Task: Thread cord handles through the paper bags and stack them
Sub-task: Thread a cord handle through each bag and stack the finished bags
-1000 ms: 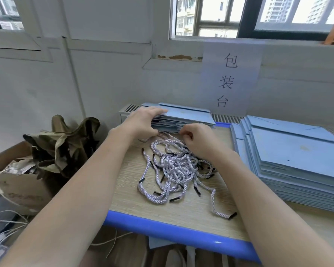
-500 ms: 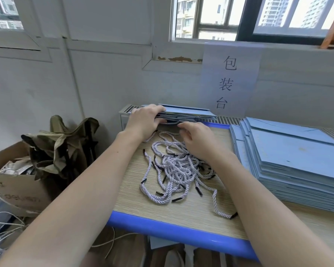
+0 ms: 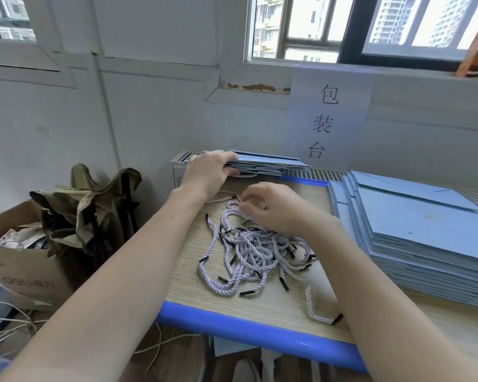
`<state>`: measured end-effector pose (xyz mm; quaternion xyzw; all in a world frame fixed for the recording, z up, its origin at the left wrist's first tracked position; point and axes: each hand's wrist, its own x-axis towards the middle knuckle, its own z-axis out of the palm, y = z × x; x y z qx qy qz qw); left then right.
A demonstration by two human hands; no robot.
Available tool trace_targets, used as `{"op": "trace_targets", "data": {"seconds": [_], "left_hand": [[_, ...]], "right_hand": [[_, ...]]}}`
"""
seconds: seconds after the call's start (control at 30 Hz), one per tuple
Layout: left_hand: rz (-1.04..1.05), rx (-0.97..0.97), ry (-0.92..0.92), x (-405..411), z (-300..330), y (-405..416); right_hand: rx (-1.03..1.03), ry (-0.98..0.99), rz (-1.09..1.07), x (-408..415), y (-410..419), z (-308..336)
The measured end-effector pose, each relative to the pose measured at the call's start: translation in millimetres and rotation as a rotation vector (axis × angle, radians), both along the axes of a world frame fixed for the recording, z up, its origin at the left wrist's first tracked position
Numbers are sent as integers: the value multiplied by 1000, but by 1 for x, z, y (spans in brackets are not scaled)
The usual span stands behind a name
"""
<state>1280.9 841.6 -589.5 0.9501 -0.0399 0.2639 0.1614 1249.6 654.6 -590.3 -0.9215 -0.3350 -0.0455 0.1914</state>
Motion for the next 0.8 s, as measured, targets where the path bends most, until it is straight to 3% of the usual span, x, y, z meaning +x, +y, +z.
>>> {"op": "trace_targets", "data": {"seconds": [0.2, 0.6, 0.8], "left_hand": [[24, -13, 18, -3, 4, 4], [17, -4, 142, -12, -3, -1], [19, -27, 75, -11, -5, -1]], "right_hand": [[-180, 92, 83, 2, 28, -7], [7, -25, -146, -1, -23, 1], [53, -34, -38, 3, 7, -10]]}}
